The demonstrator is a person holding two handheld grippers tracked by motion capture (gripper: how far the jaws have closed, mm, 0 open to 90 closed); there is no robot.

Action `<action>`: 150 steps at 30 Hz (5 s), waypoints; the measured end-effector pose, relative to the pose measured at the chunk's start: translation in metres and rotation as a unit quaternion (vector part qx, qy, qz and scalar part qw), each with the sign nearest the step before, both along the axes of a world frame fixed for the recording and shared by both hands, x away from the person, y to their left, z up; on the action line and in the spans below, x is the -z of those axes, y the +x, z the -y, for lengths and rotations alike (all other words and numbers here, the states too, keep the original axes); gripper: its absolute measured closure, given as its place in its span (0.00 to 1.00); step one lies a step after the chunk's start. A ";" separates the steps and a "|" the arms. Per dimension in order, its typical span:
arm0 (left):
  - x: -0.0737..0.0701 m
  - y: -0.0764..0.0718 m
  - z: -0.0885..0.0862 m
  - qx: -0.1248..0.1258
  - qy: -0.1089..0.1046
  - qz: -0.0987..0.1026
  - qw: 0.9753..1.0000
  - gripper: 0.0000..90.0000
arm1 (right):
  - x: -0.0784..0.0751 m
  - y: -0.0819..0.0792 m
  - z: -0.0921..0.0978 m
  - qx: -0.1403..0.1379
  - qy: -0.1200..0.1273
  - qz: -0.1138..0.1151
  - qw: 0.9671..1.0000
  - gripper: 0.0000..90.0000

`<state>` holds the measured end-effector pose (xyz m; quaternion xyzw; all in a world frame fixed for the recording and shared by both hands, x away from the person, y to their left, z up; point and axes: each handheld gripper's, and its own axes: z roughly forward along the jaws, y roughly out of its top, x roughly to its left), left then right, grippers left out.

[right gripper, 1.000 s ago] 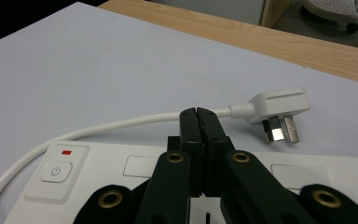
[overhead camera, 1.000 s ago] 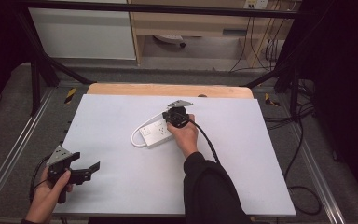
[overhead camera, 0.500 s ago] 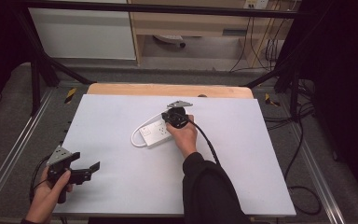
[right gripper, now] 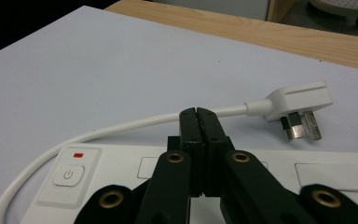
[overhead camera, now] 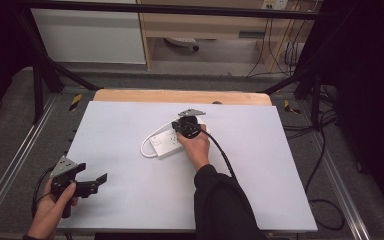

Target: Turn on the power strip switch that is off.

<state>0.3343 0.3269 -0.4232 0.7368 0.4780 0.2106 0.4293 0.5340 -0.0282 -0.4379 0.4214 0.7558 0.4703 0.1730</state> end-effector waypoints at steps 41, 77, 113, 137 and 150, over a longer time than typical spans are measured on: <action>-0.001 0.000 -0.001 0.000 -0.001 0.003 1.000 0.08 | 0.007 0.002 0.009 0.013 -0.020 -0.001 1.000 1.00; 0.000 0.000 -0.001 0.000 0.001 0.002 1.000 0.08 | 0.010 -0.001 0.010 0.014 -0.006 0.004 1.000 1.00; 0.000 0.000 -0.001 0.001 0.002 0.002 1.000 0.08 | 0.009 -0.002 0.013 0.014 -0.005 -0.001 1.000 1.00; 0.000 0.000 -0.001 0.001 0.002 0.001 1.000 0.08 | -0.024 -0.006 0.039 0.027 -0.004 -0.004 1.000 0.54; 0.000 -0.001 -0.002 -0.002 -0.002 0.001 1.000 0.08 | -0.041 -0.011 0.056 0.041 -0.016 -0.017 0.999 0.10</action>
